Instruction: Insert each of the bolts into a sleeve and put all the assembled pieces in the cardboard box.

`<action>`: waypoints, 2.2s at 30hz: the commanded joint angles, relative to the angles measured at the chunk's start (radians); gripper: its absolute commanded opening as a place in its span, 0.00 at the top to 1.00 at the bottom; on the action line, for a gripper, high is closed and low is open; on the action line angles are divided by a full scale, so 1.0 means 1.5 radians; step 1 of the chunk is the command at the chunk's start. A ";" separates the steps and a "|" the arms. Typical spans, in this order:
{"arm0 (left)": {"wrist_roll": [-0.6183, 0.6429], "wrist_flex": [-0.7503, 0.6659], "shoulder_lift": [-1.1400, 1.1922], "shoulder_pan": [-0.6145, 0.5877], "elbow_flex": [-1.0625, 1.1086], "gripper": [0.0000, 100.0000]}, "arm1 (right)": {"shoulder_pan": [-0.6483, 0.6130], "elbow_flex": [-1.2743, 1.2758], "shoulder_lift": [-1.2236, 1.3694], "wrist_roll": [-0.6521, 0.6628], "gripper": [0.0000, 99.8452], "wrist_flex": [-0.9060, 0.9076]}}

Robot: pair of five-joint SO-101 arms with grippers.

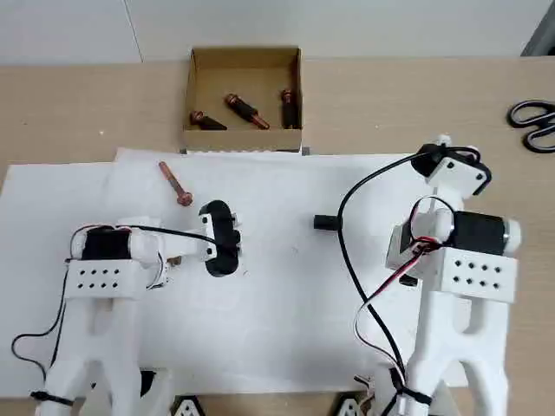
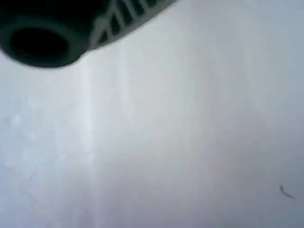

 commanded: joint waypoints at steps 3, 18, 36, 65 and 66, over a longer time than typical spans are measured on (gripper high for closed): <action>-0.196 -0.060 0.034 0.000 0.004 0.92 | 0.004 -0.004 -0.011 -0.002 0.99 -0.029; -0.194 -0.078 0.275 -0.021 -0.119 0.92 | 0.005 -0.004 -0.011 -0.002 0.99 -0.028; -0.187 -0.070 0.427 -0.048 -0.209 0.93 | 0.005 -0.004 -0.011 -0.002 0.99 -0.030; 0.147 0.275 0.208 -0.011 -0.424 0.99 | -0.055 -0.009 -0.019 -0.002 1.00 -0.022; 0.177 0.276 0.204 -0.012 -0.425 0.99 | -0.065 -0.009 -0.022 -0.003 1.00 -0.022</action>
